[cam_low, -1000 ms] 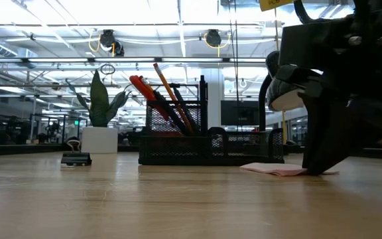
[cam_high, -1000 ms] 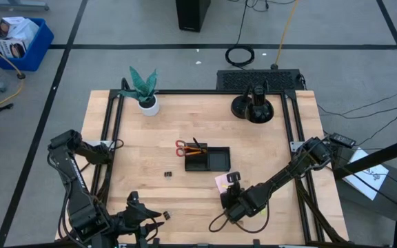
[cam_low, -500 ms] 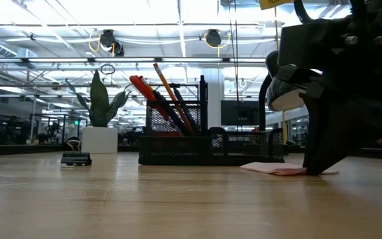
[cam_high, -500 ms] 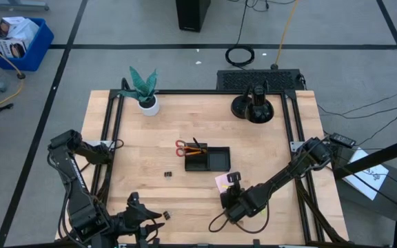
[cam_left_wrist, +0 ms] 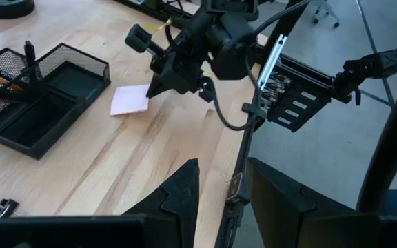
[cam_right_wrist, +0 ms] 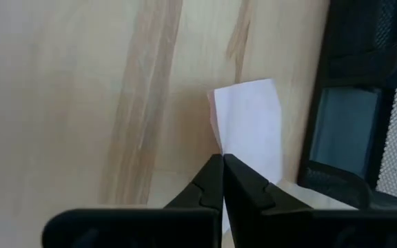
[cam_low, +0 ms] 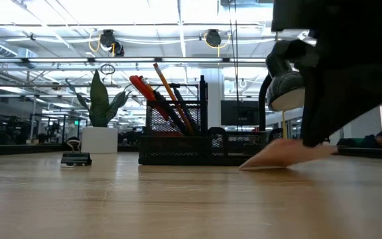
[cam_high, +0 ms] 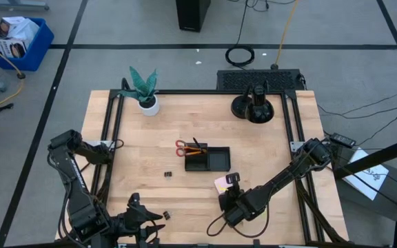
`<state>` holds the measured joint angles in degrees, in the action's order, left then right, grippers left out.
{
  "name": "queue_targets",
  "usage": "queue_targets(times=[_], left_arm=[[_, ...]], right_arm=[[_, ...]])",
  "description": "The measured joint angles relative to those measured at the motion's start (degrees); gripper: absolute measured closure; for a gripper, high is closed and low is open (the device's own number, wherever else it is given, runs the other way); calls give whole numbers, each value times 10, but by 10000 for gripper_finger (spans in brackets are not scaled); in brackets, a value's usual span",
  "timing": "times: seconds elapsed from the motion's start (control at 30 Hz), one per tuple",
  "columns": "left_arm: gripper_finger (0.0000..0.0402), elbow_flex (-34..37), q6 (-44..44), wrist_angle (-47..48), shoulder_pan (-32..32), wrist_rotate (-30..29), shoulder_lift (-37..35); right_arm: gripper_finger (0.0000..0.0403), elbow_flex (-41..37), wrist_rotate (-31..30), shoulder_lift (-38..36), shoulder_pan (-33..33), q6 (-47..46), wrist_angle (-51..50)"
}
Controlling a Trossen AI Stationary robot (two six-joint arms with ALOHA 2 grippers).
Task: Pick and place office supplies into organizer
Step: Put the pink sticky notes into the desk organizer
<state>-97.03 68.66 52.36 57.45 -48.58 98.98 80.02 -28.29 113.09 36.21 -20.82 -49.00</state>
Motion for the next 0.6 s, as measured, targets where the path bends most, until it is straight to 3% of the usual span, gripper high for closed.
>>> queue_targets(times=[0.6], left_arm=[[277, 0, 2, 0, 0, -5, 0]], right_arm=[[403, 162, 0, -1, 45, -77, -181]])
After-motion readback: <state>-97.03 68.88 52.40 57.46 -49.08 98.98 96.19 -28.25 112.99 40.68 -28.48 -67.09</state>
